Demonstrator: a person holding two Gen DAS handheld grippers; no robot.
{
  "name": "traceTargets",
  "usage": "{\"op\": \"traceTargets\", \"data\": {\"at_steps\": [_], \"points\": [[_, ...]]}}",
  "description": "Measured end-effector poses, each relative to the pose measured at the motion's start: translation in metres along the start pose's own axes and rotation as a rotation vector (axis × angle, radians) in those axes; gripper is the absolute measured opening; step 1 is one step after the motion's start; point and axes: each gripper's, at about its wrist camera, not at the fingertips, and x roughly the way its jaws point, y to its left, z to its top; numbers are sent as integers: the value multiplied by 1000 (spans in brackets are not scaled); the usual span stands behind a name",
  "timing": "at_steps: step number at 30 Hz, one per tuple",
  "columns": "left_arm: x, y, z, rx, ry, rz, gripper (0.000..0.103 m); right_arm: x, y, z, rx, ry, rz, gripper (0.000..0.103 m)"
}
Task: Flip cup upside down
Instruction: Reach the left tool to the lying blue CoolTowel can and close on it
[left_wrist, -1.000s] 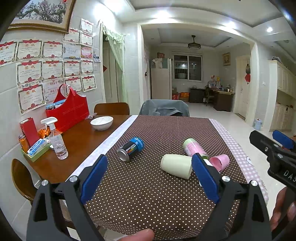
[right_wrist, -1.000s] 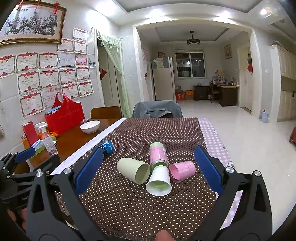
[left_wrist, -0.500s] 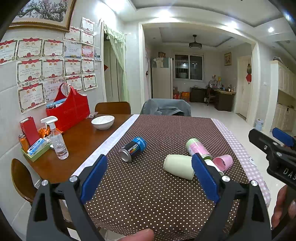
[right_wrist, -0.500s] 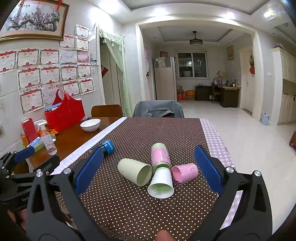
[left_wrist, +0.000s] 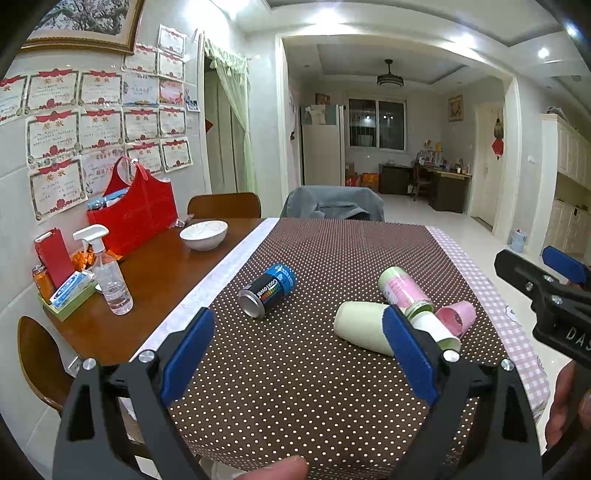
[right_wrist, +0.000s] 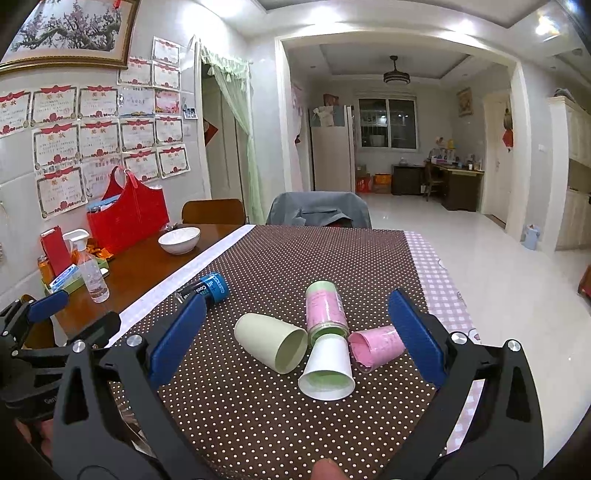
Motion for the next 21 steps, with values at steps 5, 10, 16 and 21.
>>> {"op": "traceTargets", "data": {"at_steps": [5,10,16,21], "points": [[26,4,2,15,36,12,91,29,-3,-1,-1,37,-6,97],[66,10,7,40,94,23,91,66,-6,0,-3,84,-17,97],[123,20,15,82,183,10,91,109,-10,2,-4,137,-26,97],[171,29,26,114,246,-10,91,143,-9,2,-4,186,-30,97]]}}
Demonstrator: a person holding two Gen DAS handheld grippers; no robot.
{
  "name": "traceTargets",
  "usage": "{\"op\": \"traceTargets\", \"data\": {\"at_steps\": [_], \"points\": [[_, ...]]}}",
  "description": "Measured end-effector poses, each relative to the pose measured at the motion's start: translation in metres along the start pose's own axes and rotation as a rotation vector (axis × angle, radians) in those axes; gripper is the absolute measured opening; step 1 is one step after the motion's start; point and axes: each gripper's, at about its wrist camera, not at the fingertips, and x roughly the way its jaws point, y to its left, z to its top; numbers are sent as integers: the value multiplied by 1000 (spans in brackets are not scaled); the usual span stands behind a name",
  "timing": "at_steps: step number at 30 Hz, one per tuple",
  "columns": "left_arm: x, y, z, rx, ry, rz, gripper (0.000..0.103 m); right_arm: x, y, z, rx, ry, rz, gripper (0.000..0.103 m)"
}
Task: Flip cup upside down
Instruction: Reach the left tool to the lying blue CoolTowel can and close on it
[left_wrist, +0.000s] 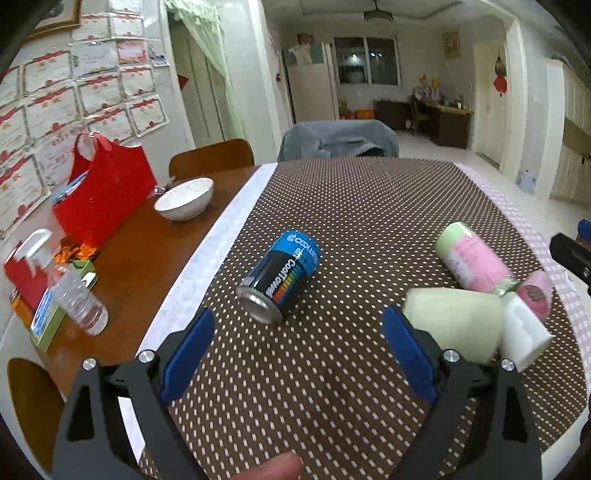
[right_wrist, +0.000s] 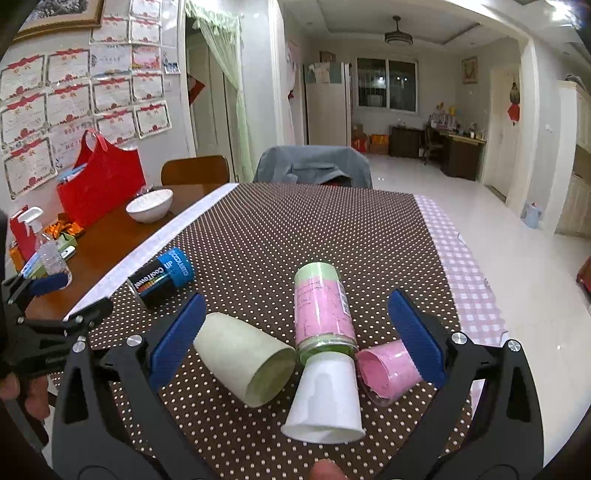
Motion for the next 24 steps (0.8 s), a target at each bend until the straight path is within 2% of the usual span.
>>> {"op": "traceTargets", "data": {"at_steps": [10,17,24], "points": [[94,26,33,60,149,-63,91,55,7,5,-9,89,-14,97],[142,29,41,159,233,-76,91,82,8,7,-3,124,-14,97],[185,42,39,130,342,-85,91,93,5,5,8,151,-7,97]]}}
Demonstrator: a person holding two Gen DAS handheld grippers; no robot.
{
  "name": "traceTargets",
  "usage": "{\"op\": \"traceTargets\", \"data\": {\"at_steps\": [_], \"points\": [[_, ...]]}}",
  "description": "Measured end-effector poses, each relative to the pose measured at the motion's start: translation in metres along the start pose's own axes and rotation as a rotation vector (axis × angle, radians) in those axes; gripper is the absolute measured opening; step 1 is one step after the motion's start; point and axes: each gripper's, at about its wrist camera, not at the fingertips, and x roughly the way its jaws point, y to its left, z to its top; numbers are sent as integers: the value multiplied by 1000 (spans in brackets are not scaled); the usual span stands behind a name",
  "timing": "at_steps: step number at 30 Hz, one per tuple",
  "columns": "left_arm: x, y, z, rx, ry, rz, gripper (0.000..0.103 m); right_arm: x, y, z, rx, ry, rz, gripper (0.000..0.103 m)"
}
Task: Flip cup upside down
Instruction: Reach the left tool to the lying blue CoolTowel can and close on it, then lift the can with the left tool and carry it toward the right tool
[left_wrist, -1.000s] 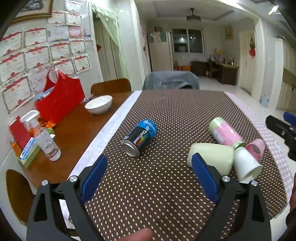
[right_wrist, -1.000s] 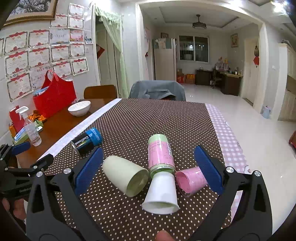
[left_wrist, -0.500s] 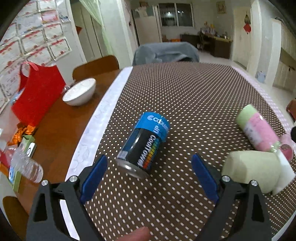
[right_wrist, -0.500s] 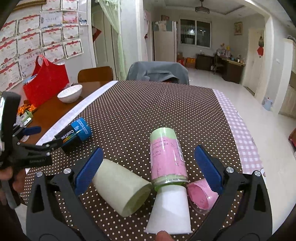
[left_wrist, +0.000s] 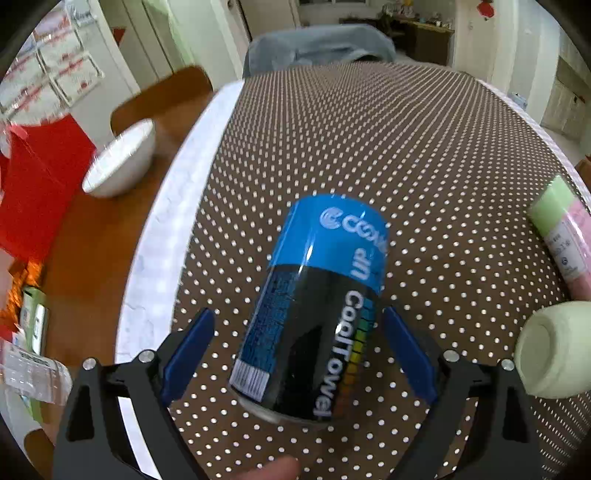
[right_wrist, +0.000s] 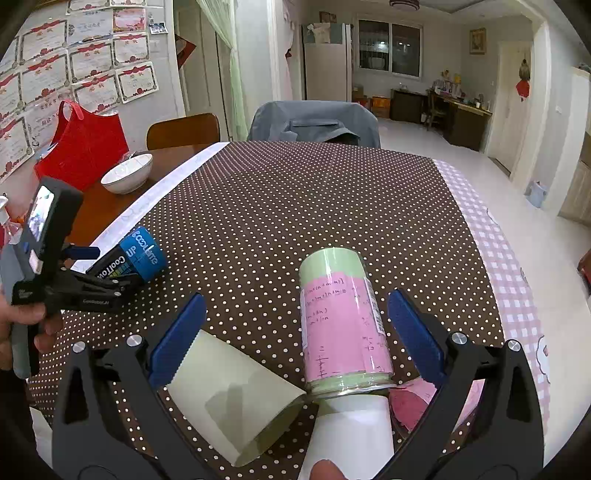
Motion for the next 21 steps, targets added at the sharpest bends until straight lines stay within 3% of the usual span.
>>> {"op": "traceTargets", "data": {"at_steps": [4,5,6,14,21], "points": [[15,6,4,-9,41,-27,87,-3,-2,-1,8,-1,5,97],[18,7,5,-7,48,-32,75,-4,-3,-2,11,-2,7,97],[21,7,5,-11,58,-38,72,-6,-3,-2,13,-4,8,97],[12,-2,-16,-37,41,-41,69,-28,-16,-9,35,-34,14,97],[-29,-19,-45,-54,5,-49,67,-58,-24,-22,46,-69,23,97]]}}
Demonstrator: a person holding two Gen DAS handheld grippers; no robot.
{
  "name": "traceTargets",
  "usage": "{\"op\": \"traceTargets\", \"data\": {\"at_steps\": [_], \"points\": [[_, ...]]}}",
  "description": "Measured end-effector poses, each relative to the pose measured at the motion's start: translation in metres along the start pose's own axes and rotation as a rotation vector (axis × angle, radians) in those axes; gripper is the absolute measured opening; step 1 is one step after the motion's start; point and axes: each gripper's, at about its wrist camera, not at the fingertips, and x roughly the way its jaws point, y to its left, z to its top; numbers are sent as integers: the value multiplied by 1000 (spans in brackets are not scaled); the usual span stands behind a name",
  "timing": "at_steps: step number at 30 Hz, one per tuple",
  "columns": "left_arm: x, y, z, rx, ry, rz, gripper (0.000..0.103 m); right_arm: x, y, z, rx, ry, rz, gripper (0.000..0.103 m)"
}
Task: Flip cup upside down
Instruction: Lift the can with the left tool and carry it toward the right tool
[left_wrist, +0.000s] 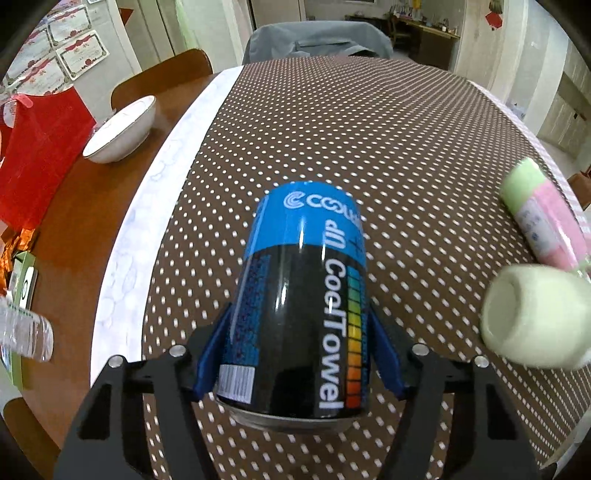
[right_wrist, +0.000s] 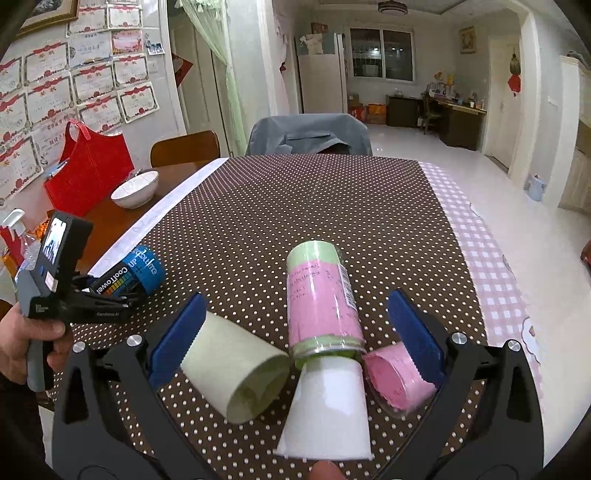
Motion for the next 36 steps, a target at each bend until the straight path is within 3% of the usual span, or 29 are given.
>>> {"op": "traceTargets", "data": {"at_steps": [14,22,28,36], "points": [[-89,-60,-72,34,-125,-40,66,-90,-22,-34,27,-111,-19,97],[-127,-117,-115,95,-189,-127,66,-128,-44,-50,56,-152,-57,97],[-125,-159,-136,163,-201,-171,66,-137,-61,-58,95,-151,-84,97],[-101,-182,-139,191,-182,-204,66,-138,-65,-63,102,-143,-93,97]]}}
